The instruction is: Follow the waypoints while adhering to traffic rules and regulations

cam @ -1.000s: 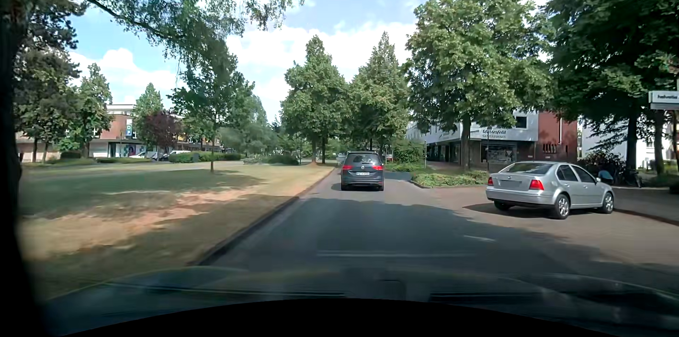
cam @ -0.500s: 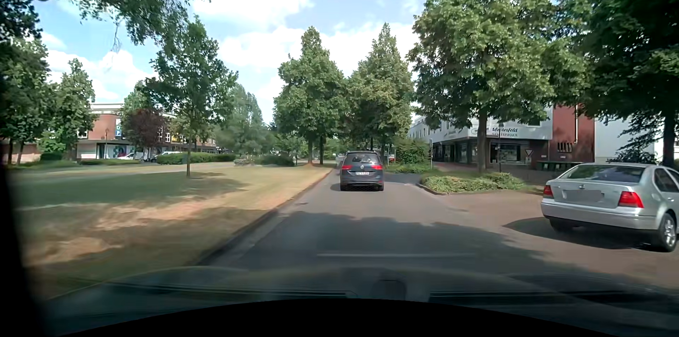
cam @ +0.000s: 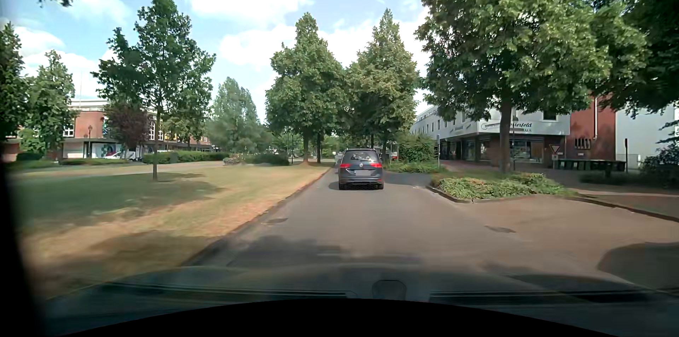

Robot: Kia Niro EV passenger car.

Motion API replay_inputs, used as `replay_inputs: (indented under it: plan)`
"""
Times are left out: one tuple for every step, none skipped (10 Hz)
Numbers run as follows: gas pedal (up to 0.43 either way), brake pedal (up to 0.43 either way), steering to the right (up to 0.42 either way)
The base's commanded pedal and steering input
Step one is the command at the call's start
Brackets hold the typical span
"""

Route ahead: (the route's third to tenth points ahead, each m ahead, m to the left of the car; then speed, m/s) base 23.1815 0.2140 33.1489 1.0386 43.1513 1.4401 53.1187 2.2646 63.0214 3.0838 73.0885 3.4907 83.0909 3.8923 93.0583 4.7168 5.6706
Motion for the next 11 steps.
replay_inputs:
  plan:
    - [0.0,0.006,0.004]
    - [0.0,0.006,0.004]
    - [0.0,0.006,0.003]
    - [0.0,0.006,0.003]
    - [0.0,0.006,0.0]
    - [0.0,0.006,-0.001]
    - [0.0,0.006,-0.005]
    - [0.0,0.006,-0.008]
    - [0.0,0.006,-0.008]
    - [0.0,0.006,-0.008]
    - [0.0,0.006,-0.008]
